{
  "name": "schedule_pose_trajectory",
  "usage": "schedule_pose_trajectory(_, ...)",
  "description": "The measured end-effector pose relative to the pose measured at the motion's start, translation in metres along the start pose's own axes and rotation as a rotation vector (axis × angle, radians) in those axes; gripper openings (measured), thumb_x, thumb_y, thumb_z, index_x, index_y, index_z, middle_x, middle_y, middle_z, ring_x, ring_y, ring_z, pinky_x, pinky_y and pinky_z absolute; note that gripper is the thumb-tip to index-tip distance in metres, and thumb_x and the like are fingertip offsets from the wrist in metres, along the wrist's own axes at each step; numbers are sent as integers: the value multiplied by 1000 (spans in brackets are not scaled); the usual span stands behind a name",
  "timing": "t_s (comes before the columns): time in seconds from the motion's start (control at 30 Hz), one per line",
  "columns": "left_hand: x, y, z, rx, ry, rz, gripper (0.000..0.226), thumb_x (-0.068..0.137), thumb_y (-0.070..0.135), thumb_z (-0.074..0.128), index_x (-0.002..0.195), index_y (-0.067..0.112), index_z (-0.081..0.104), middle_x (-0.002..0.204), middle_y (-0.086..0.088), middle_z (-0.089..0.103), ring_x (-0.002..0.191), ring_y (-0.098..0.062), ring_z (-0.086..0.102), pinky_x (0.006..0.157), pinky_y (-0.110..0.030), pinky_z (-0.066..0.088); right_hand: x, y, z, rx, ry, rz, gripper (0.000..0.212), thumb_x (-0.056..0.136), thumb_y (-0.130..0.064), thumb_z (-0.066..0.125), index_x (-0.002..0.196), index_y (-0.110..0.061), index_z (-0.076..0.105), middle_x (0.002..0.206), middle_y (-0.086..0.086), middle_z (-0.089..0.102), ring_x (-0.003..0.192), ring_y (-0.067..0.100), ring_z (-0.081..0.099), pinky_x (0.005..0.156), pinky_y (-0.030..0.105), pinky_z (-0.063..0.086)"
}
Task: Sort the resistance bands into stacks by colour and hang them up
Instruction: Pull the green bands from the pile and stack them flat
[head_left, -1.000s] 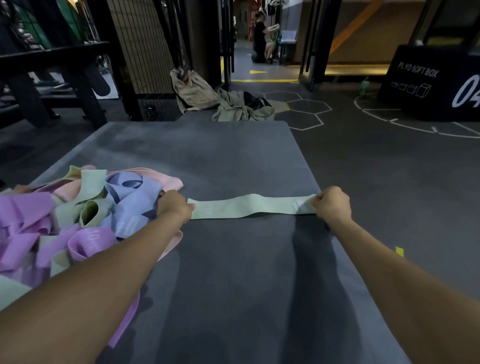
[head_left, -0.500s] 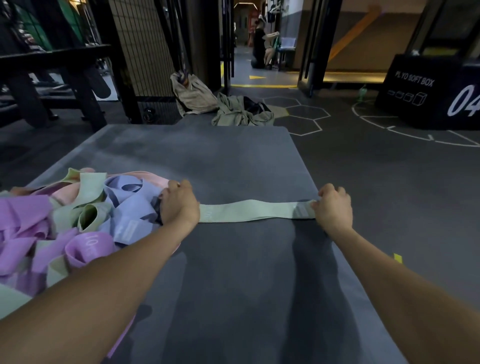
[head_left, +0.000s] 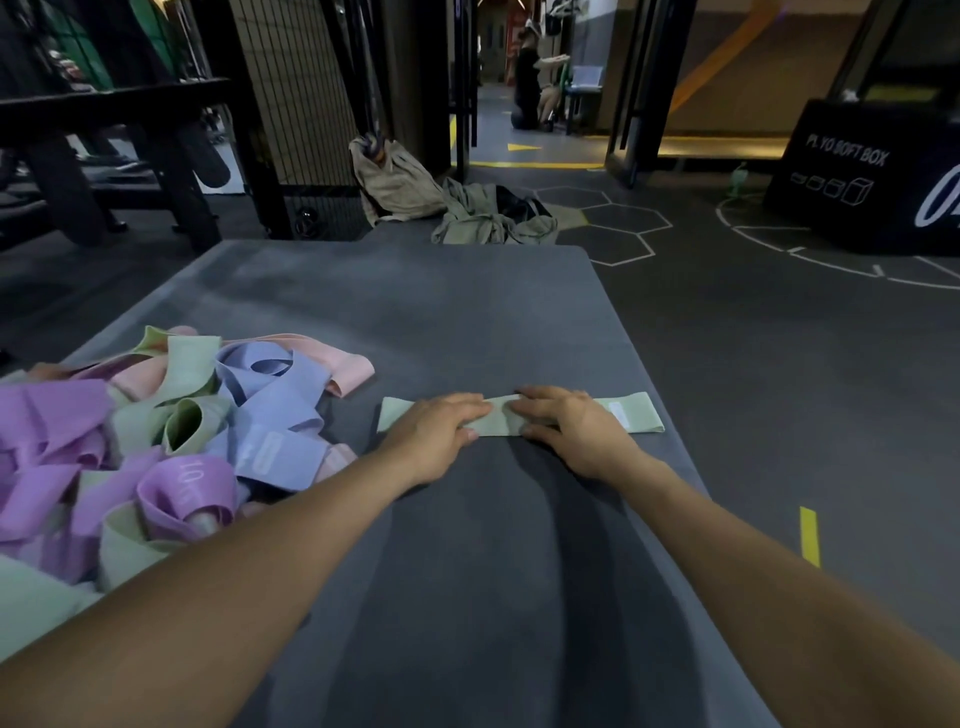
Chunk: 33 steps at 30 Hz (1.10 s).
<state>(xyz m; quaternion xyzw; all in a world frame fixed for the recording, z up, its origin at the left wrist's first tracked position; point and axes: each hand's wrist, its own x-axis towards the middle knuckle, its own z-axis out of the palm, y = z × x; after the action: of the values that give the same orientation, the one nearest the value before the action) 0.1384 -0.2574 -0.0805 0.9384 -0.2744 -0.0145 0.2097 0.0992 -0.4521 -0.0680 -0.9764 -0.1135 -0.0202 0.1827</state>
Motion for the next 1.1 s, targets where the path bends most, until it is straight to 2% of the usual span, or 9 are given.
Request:
schedule_pose_trajectory(0.13,-3,2,-3,135,-111,-17,46,101,21,36,145,31,29,156,11,19,145,-13,14,115,-31,14,-3,-2,0,-38,-49,41,40,99,-32,40,139,-31,42,154,-12,26,142,15,24,115,42,14)
schedule_pose_trajectory(0.23,-12,1,-6,220,-115,-54,49,102,27,30,148,32,17,158,11,7,146,-14,6,118,-39,11,-5,-8,1,-89,-38,45,44,100,-32,36,145,-30,32,156,-12,18,145,13,12,117,42,9)
schedule_pose_trajectory(0.33,-24,1,-6,210,-104,-95,47,102,32,29,147,33,20,157,12,11,146,-15,9,118,-43,11,-13,-7,8,-134,4,41,45,102,-31,32,146,-28,29,156,-13,20,145,13,13,118,38,11)
schedule_pose_trajectory(0.47,-29,1,-4,187,-120,-129,45,101,34,29,146,37,23,157,14,13,146,-16,7,115,-49,9,-19,-2,14,-93,-26,64,43,103,-28,28,146,-30,29,156,-15,19,145,11,16,118,37,15)
schedule_pose_trajectory(0.73,-29,2,-9,174,-163,-125,46,102,33,28,147,38,20,157,12,11,146,-16,6,116,-46,5,-19,-7,10,-72,-57,104,43,103,-27,26,145,-31,31,155,-16,19,145,12,15,116,41,11)
schedule_pose_trajectory(0.83,-35,7,-19,172,-120,-97,46,101,31,30,147,31,22,157,9,13,144,-15,15,117,-42,9,-16,-17,1,-84,-126,119,43,102,-25,27,146,-28,29,157,-12,16,146,16,13,117,44,15)
schedule_pose_trajectory(0.9,-43,11,-31,138,1,-86,43,100,28,34,143,25,31,153,6,27,138,-18,30,114,-36,20,-17,-30,-6,-80,-62,114,44,101,-20,31,144,-25,33,157,-8,18,144,18,18,116,40,21)
schedule_pose_trajectory(0.97,-56,15,-44,127,99,-84,39,99,26,39,138,22,39,145,4,38,130,-21,40,106,-34,30,-22,-52,-12,-84,10,96,44,98,-16,37,141,-22,39,154,-6,26,138,24,31,111,32,27)
schedule_pose_trajectory(1.1,-97,12,-74,82,163,-171,34,95,27,46,129,21,49,132,0,48,121,-23,47,99,-38,39,-35,-104,-16,4,90,72,40,95,-20,48,135,-16,48,140,3,46,123,29,45,103,36,37)
